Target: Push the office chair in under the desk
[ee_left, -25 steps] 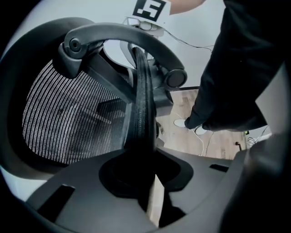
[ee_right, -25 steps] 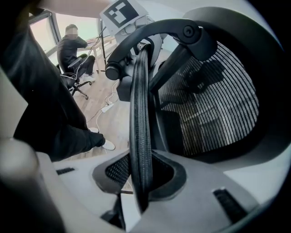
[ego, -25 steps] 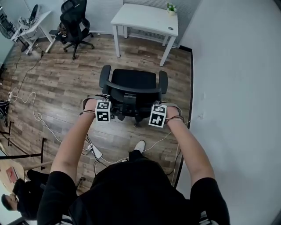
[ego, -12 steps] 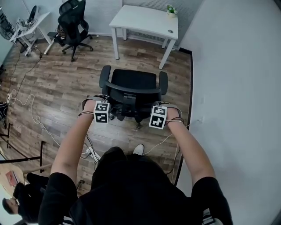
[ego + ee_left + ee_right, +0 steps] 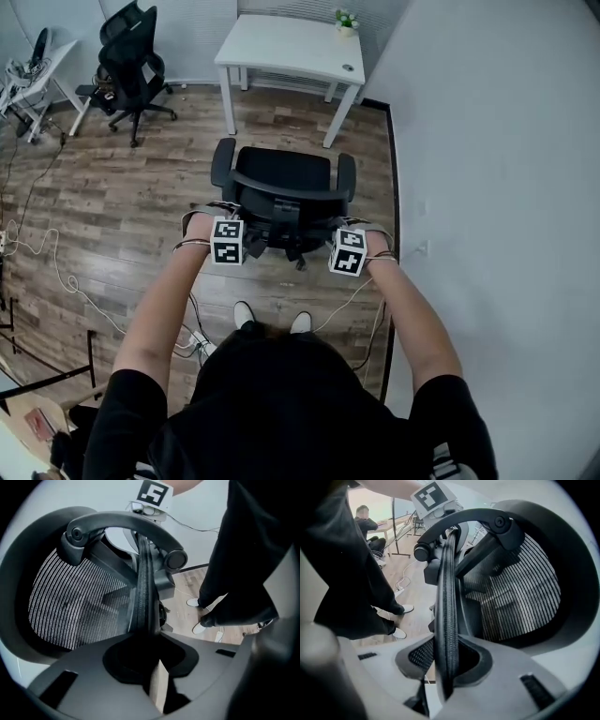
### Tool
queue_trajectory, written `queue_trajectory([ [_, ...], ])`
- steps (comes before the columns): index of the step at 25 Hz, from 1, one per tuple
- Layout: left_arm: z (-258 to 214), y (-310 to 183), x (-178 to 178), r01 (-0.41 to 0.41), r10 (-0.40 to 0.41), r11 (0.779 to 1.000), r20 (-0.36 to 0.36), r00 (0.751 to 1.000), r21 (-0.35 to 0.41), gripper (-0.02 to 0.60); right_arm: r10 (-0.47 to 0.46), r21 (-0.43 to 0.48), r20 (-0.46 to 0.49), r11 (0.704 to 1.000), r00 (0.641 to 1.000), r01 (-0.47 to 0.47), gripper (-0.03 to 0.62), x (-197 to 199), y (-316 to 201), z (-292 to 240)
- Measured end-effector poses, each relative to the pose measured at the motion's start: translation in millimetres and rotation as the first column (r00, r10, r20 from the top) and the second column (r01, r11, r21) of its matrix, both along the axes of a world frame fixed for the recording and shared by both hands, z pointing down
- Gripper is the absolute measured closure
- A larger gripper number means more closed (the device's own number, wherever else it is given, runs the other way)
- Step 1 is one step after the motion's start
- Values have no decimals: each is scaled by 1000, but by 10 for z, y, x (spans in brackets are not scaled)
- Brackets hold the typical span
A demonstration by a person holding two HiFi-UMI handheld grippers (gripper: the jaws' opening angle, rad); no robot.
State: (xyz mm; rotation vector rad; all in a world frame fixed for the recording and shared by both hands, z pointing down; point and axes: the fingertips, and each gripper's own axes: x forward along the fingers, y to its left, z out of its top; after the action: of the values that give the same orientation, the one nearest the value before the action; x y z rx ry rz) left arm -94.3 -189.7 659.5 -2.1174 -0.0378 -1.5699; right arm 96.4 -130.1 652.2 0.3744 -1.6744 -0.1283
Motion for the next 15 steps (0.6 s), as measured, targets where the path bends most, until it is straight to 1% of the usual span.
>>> queue_trajectory([
  [3,-8,-181,-43,-41,41,999,-6,999,8,512,42,6,-15,999,999,-42,496,-40,-119,19],
  [6,-5,-331,-110,-63,63,998,-7,998,6,512,68,15,-21,998,997,-67,496,-118,-224,19],
  [11,-63,-743,-71,-83,83,996,-7,997,15,514,87,45,-26,995,996,-86,496,-92,-619,-44],
  [15,-65,-933,-47,-85,86,996,-8,996,13,514,92,47,-36,995,995,-90,496,-64,-820,-41],
])
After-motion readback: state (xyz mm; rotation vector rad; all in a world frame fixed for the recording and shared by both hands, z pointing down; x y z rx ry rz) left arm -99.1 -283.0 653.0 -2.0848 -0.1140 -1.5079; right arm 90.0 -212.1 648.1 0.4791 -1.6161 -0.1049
